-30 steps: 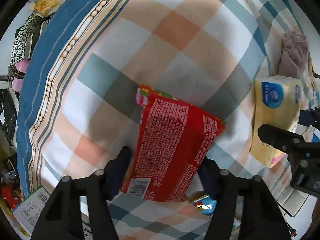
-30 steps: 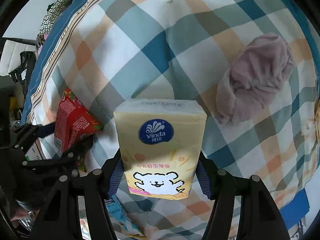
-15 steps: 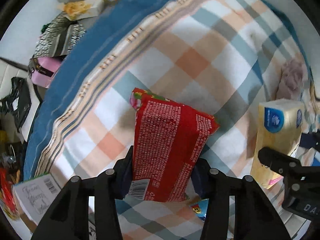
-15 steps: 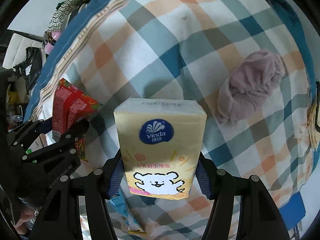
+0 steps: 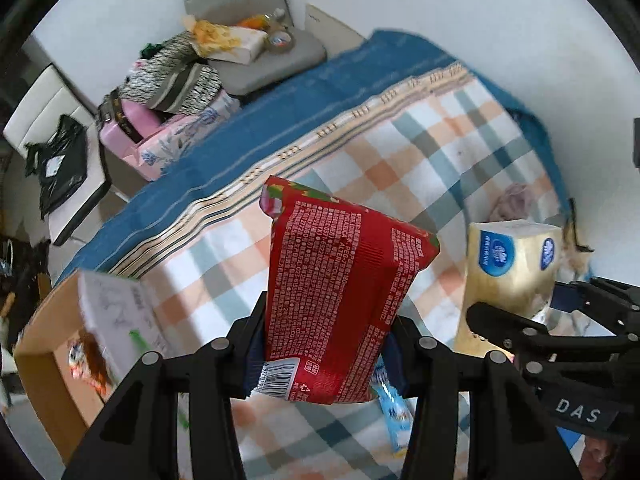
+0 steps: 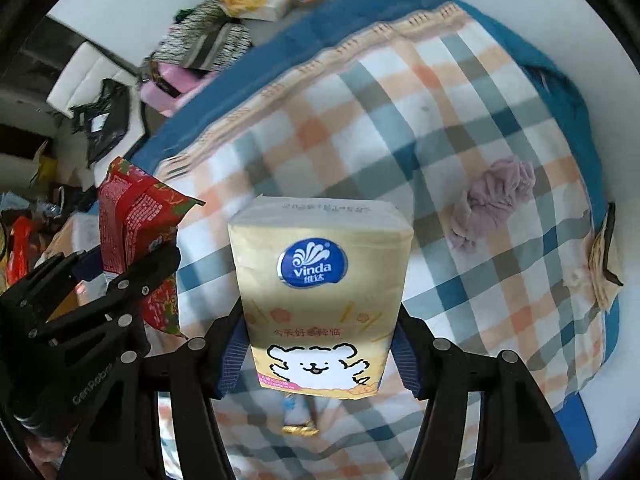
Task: Organize soft objects
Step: 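Carry packet and tissue pack into the box and open both tools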
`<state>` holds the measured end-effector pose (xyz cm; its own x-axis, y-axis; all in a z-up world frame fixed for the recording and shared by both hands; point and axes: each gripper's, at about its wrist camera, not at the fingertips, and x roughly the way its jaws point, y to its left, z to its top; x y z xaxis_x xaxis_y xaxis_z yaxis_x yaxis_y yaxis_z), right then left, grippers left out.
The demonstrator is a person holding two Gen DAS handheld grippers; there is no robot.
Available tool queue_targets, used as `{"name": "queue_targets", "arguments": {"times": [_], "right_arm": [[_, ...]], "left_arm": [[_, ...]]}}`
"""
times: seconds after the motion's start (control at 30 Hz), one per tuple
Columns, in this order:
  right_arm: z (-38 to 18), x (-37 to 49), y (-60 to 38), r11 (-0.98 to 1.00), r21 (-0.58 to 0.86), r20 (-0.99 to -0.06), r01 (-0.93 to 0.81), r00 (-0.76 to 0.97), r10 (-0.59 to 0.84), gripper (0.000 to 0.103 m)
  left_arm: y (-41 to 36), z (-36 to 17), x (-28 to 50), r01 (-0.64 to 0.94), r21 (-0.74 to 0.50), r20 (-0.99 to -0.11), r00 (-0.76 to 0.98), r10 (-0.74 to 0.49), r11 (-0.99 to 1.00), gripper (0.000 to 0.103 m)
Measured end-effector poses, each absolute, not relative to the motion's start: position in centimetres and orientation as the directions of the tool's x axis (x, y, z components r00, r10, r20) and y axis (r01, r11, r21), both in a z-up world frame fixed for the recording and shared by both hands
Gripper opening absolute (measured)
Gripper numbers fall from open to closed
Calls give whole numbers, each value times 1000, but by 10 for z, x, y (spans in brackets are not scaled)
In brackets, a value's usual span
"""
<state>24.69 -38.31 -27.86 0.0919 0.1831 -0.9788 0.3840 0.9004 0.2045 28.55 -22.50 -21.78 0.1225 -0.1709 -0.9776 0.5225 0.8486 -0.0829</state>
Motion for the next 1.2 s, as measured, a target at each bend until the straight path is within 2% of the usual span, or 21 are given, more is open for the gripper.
{"name": "queue_targets", "arguments": {"times": [0.27, 0.6, 0.87, 1.2], "right_arm": [[-211, 231, -309, 930, 259, -961, 260, 163, 222, 65], [-178, 235, -160, 946, 318, -940, 69, 155, 304, 65], [-195, 254, -46, 951, 308, -947, -34, 88, 310, 65], [-261, 273, 3, 972, 234, -972, -23, -23, 234, 65]], "left_arm": [[-127, -170, 266, 399, -149, -952, 190, -240, 905, 46], [29, -153, 255, 211, -111, -958, 236, -161, 971, 46], [139, -177, 278, 104, -16, -974, 221, -39, 994, 46], [198, -254, 333, 48, 0, -995, 95, -4, 999, 46]]}}
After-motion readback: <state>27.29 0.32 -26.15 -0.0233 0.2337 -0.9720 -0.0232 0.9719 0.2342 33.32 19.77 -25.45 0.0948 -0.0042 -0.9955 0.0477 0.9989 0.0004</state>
